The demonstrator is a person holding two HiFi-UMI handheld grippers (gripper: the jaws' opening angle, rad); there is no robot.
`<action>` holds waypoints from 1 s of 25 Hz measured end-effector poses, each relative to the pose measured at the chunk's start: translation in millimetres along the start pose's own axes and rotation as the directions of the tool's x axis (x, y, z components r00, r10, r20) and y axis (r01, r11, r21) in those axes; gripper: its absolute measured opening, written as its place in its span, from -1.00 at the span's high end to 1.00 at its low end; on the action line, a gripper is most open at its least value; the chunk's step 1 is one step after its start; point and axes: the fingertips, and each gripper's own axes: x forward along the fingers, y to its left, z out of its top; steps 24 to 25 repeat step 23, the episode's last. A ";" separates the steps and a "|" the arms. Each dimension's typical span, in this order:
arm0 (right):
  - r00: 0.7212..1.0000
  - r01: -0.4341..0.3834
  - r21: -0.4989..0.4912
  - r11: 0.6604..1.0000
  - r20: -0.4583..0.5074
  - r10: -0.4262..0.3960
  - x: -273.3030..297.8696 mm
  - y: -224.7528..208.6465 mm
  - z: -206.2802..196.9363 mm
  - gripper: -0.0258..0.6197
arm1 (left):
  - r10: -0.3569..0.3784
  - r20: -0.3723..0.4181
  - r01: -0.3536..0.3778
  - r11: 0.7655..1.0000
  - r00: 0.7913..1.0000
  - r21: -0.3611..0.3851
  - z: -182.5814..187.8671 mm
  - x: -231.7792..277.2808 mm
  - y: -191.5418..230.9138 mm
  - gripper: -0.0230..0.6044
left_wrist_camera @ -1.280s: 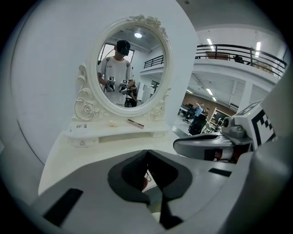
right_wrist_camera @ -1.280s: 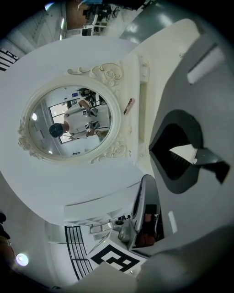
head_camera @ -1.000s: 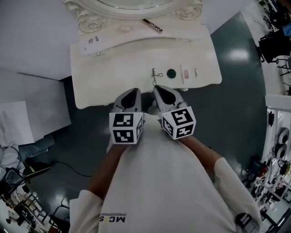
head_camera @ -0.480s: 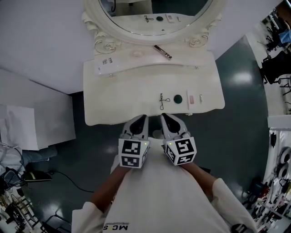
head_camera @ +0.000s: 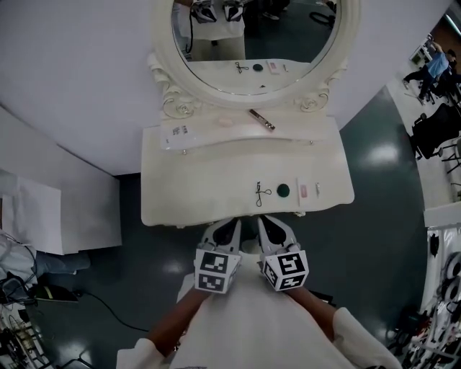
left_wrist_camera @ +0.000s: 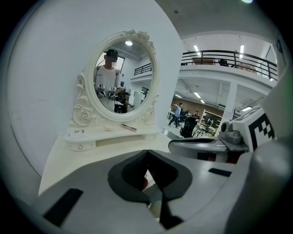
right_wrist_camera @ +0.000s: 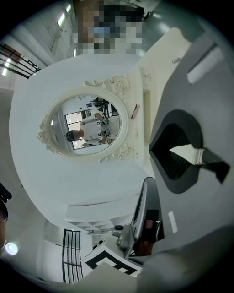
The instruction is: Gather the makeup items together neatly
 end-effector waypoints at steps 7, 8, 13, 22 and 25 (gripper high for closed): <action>1.000 -0.018 -0.010 1.000 -0.003 0.018 0.8 8.6 -0.7 0.92 | 0.020 0.001 -0.020 1.000 1.000 -0.020 -3.7 -6.7 7.1 0.89; 1.000 -0.019 -0.008 1.000 -0.002 0.019 1.3 8.5 -0.8 0.92 | 0.022 0.003 -0.022 1.000 1.000 -0.021 -3.7 -7.1 8.0 0.89; 0.999 -0.034 0.000 0.999 -0.012 0.034 6.1 9.7 -3.8 0.92 | 0.028 -0.004 -0.028 0.999 1.000 -0.022 -6.2 -5.2 10.7 0.89; 0.999 -0.044 -0.010 0.999 -0.019 0.044 9.8 11.7 1.4 0.92 | 0.031 -0.017 -0.031 0.999 0.999 -0.026 -6.5 -2.2 14.6 0.89; 0.999 -0.044 -0.009 0.999 -0.020 0.043 10.4 11.5 1.7 0.92 | 0.032 -0.016 -0.032 0.999 0.999 -0.025 -7.5 -1.7 15.5 0.89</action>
